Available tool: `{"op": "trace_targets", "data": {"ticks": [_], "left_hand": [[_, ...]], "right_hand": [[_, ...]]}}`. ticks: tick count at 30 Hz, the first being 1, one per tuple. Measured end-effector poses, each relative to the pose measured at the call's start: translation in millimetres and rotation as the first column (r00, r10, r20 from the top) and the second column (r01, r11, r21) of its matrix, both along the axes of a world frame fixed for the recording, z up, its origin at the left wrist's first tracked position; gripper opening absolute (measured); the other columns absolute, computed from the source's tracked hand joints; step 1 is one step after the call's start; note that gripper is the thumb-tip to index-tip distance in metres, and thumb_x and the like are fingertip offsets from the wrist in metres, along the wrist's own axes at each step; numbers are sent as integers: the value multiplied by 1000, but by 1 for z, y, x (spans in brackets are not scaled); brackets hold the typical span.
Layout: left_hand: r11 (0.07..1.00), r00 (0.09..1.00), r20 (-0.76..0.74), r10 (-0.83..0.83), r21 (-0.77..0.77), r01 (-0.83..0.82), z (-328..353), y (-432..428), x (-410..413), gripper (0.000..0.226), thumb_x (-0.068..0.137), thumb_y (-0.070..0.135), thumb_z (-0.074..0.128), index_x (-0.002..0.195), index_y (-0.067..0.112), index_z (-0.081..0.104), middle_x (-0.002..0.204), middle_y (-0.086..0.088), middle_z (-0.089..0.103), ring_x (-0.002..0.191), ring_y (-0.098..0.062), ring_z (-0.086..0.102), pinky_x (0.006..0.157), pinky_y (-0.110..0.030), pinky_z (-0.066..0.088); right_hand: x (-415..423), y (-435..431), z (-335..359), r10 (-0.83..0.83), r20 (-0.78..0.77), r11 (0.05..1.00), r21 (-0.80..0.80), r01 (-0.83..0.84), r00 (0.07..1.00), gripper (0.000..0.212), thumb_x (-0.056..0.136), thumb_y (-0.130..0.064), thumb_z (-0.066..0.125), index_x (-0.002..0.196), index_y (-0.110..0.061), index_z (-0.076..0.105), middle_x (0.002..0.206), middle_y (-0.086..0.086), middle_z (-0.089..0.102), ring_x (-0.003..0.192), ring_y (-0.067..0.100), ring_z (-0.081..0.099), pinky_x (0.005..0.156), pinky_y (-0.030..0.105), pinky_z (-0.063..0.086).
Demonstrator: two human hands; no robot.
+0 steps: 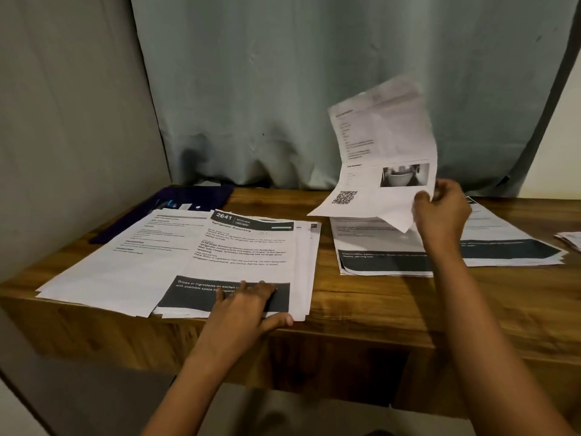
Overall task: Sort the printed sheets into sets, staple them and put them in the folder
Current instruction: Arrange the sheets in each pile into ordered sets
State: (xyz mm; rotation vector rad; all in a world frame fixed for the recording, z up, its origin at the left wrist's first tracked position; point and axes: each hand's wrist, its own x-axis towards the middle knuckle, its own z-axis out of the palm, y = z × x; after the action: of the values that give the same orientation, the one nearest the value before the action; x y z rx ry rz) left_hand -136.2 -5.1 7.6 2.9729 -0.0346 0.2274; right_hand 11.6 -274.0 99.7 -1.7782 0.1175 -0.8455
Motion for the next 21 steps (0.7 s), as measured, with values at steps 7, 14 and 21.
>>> {"op": "trace_targets", "data": {"ticks": [7,14,21], "left_hand": [[993,994,-34,100,67,-97,3,-8,-2,62,87,70,37,133,29,43,134,5,53,129,-19,46,108,-51,34],[976,987,-21,161,148,-156,6,-10,-4,64,88,69,32,134,26,44,136,3,52,131,-21,44,111,-53,30],[990,995,98,-22,138,8,7,-1,0,56,89,55,54,135,25,49,141,-2,52,136,-26,41,115,-51,12]], "right_hand": [[5,-10,-24,88,-231,995,-29,-97,969,36,89,-12,60,125,-8,55,121,11,61,105,29,61,76,35,53],[7,-12,-35,147,-365,982,-60,-181,919,41,86,-10,64,126,-9,55,120,15,62,100,32,63,83,46,55],[9,-23,-31,193,-421,948,-154,-280,886,38,87,-12,64,124,-8,56,117,13,60,91,26,56,74,36,49]]}}
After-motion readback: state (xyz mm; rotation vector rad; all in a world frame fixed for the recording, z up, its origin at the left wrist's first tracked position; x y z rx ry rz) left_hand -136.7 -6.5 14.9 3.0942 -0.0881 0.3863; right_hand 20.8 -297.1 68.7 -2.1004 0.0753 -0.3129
